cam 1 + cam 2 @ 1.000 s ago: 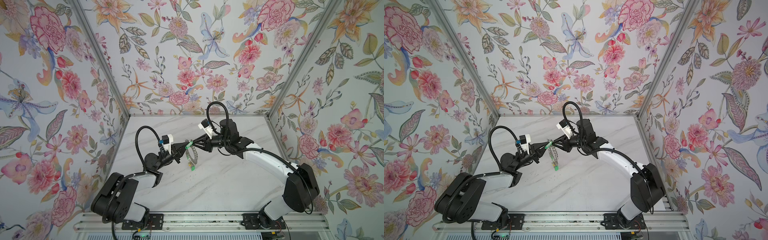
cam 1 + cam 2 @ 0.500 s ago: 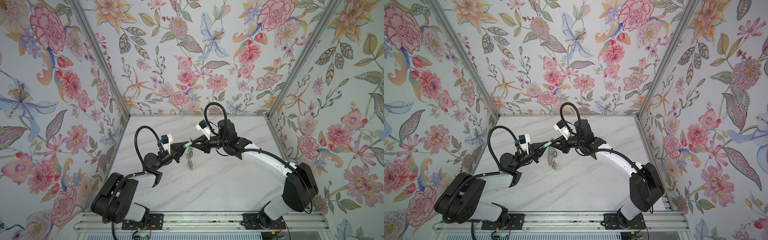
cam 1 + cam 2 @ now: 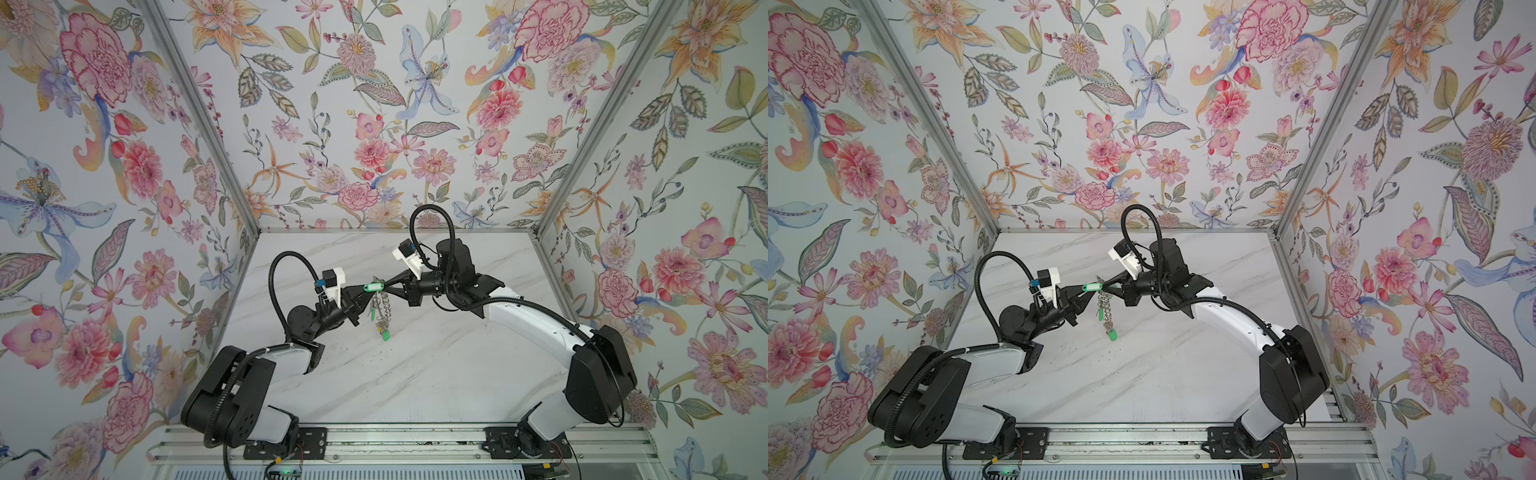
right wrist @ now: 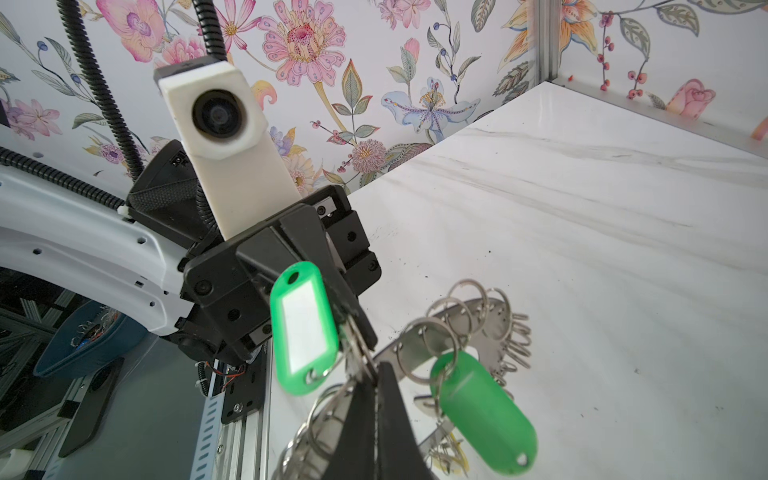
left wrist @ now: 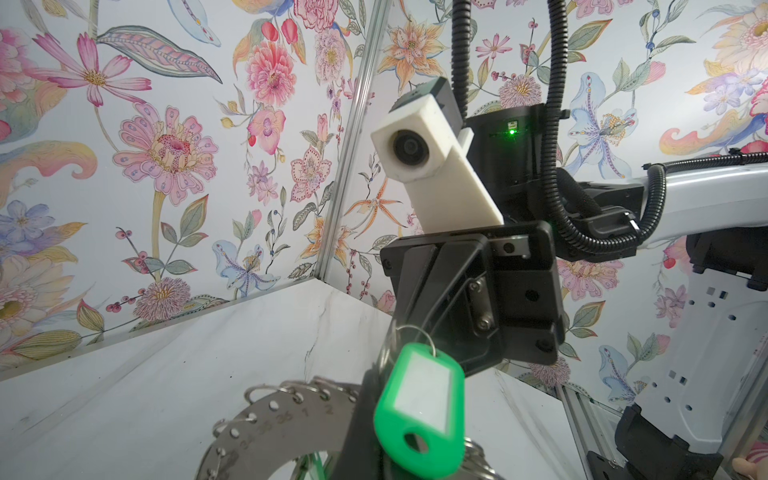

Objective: Remove the keys from the keyring

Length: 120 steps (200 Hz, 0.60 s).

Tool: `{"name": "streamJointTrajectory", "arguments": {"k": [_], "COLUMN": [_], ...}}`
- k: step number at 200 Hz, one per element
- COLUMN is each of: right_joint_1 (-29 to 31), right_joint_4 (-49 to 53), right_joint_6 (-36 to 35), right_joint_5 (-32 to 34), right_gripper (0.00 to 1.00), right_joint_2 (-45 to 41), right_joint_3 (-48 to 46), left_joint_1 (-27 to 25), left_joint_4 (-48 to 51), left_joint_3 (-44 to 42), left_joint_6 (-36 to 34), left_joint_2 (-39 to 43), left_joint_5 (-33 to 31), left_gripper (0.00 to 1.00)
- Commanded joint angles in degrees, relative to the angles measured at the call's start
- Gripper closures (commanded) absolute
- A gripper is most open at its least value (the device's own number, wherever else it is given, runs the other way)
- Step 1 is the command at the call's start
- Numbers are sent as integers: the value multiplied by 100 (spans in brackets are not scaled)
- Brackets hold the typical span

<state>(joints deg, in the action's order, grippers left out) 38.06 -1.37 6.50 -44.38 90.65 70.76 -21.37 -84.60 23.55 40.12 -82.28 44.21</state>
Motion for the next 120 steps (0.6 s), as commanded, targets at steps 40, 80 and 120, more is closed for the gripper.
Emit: {"name": "streamJointTrajectory", "arguments": {"k": [40,80,120], "right_joint_1": [97,97,101], "right_joint_4": [-410,-425,-564], "right_joint_6": [4,-3,42], "right_joint_5": [-29,-27,-5], "right_gripper": [89,88,89], "right_joint_2": [-306,-301,-252], "right_joint_3": [-39,17,3], "left_joint_1": [-25,-21,-21], "left_joint_4": [-687,-703,-592], "left_joint_3": [256,290,283], "left_joint_6": [184,198,152], "left_joint_2": [-224,-263,-210], "left_joint_5": [194,214,225], "left_gripper": [100,100,100]}}
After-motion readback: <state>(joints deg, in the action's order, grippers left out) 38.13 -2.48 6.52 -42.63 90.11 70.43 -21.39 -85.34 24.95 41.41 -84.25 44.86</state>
